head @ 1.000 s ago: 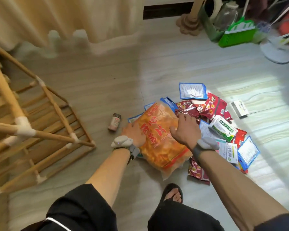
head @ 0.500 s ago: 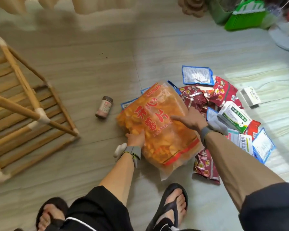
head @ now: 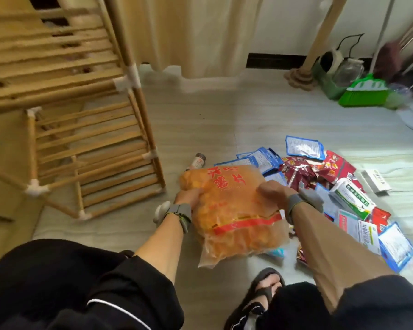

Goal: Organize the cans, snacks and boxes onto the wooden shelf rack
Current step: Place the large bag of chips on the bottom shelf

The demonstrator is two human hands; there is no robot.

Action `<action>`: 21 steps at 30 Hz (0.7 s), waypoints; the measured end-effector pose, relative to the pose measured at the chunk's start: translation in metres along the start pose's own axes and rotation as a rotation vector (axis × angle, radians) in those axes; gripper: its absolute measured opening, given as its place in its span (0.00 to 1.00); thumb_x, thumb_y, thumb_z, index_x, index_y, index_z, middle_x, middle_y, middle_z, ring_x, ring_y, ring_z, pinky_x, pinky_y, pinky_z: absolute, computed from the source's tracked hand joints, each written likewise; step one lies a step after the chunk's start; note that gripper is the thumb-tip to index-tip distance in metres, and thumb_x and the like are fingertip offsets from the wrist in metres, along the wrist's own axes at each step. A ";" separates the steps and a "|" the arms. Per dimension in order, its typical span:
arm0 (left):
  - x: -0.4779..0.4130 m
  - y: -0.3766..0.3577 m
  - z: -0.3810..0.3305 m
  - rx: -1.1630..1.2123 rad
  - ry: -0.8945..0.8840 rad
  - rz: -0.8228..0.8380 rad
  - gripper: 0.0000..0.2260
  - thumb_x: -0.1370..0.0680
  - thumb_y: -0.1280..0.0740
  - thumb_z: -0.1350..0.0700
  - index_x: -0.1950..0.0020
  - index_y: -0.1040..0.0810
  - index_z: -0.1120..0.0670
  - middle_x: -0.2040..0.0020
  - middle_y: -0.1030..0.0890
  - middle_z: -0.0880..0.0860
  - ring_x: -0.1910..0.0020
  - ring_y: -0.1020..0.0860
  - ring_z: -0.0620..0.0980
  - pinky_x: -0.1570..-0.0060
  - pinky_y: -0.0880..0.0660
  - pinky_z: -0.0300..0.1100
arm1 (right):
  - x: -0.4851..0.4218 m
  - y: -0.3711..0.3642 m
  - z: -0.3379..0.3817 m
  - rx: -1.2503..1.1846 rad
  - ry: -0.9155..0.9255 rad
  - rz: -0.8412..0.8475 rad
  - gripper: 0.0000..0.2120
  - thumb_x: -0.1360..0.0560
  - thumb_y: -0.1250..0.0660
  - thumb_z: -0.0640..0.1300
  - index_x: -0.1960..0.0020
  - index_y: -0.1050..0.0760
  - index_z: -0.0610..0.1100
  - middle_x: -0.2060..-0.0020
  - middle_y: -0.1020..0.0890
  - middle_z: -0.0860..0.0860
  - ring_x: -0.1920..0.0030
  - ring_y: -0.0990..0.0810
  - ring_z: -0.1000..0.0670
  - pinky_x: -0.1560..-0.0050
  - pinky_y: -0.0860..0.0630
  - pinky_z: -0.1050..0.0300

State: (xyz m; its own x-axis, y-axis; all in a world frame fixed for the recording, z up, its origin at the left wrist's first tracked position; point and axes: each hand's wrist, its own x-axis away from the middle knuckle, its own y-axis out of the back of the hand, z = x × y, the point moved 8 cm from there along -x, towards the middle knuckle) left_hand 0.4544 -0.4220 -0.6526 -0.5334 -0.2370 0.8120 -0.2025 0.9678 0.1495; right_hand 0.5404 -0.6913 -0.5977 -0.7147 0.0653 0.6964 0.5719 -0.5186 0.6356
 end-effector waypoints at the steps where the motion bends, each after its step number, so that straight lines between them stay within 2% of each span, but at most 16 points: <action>1: 0.009 0.019 0.006 -0.012 0.011 -0.032 0.44 0.38 0.22 0.41 0.28 0.29 0.59 0.35 0.21 0.57 0.40 0.21 0.59 0.36 0.25 0.53 | 0.015 -0.015 0.017 0.018 0.016 0.015 0.22 0.17 0.45 0.43 0.27 0.33 0.34 0.29 0.29 0.38 0.29 0.30 0.38 0.27 0.35 0.43; 3: 0.039 0.050 0.004 -0.106 -0.017 -0.073 0.36 0.28 0.25 0.44 0.27 0.31 0.61 0.32 0.24 0.59 0.35 0.24 0.59 0.34 0.28 0.51 | 0.033 -0.037 0.046 0.078 0.057 0.025 0.20 0.16 0.47 0.40 0.28 0.33 0.34 0.29 0.28 0.37 0.29 0.30 0.39 0.28 0.33 0.45; 6: 0.068 0.108 0.014 -0.262 -0.030 -0.153 0.26 0.17 0.37 0.48 0.25 0.33 0.62 0.27 0.30 0.59 0.30 0.29 0.59 0.33 0.31 0.46 | 0.059 -0.083 0.093 0.151 0.128 0.083 0.19 0.17 0.45 0.40 0.29 0.30 0.34 0.32 0.26 0.38 0.31 0.27 0.38 0.31 0.29 0.45; 8: 0.074 0.135 0.022 -0.331 -0.019 -0.185 0.23 0.16 0.42 0.49 0.25 0.34 0.61 0.26 0.30 0.59 0.30 0.29 0.58 0.35 0.32 0.45 | 0.065 -0.103 0.111 0.186 0.164 0.097 0.19 0.18 0.42 0.41 0.30 0.28 0.35 0.33 0.24 0.37 0.33 0.25 0.38 0.34 0.26 0.45; 11: 0.081 0.182 0.042 -0.357 -0.004 -0.269 0.19 0.15 0.44 0.54 0.27 0.32 0.62 0.29 0.28 0.60 0.32 0.27 0.58 0.46 0.31 0.44 | 0.082 -0.143 0.140 0.155 0.180 0.178 0.15 0.17 0.43 0.41 0.32 0.29 0.38 0.38 0.24 0.39 0.41 0.22 0.40 0.48 0.21 0.47; 12: 0.086 0.196 0.047 -0.354 0.002 -0.313 0.18 0.15 0.44 0.55 0.28 0.31 0.62 0.30 0.27 0.60 0.33 0.27 0.58 0.48 0.32 0.44 | 0.088 -0.155 0.149 0.142 0.187 0.200 0.13 0.17 0.44 0.42 0.35 0.30 0.39 0.41 0.24 0.41 0.43 0.23 0.41 0.50 0.21 0.48; 15: 0.092 0.239 0.059 -0.319 -0.004 -0.467 0.19 0.15 0.44 0.55 0.27 0.33 0.63 0.30 0.27 0.62 0.33 0.27 0.60 0.42 0.30 0.46 | 0.093 -0.188 0.182 0.187 0.268 0.215 0.10 0.18 0.42 0.43 0.40 0.28 0.39 0.41 0.22 0.42 0.43 0.21 0.41 0.43 0.19 0.45; 17: 0.094 0.250 0.056 -0.269 -0.031 -0.499 0.19 0.15 0.43 0.57 0.28 0.31 0.66 0.30 0.27 0.64 0.32 0.28 0.61 0.38 0.31 0.46 | 0.092 -0.198 0.193 0.209 0.300 0.197 0.13 0.18 0.41 0.44 0.38 0.27 0.38 0.40 0.22 0.40 0.42 0.21 0.39 0.42 0.19 0.42; 21: 0.087 0.273 0.048 -0.225 -0.038 -0.567 0.17 0.16 0.42 0.60 0.30 0.29 0.68 0.31 0.26 0.65 0.31 0.28 0.62 0.37 0.32 0.47 | 0.082 -0.221 0.217 0.236 0.332 0.200 0.17 0.17 0.43 0.43 0.32 0.30 0.35 0.36 0.24 0.39 0.38 0.23 0.38 0.37 0.22 0.43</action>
State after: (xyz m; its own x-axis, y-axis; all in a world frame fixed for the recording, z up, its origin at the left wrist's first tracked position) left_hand 0.3132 -0.1826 -0.5681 -0.4231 -0.7193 0.5510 -0.2872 0.6832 0.6714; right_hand 0.4425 -0.3864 -0.6085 -0.6492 -0.3130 0.6932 0.7605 -0.2824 0.5848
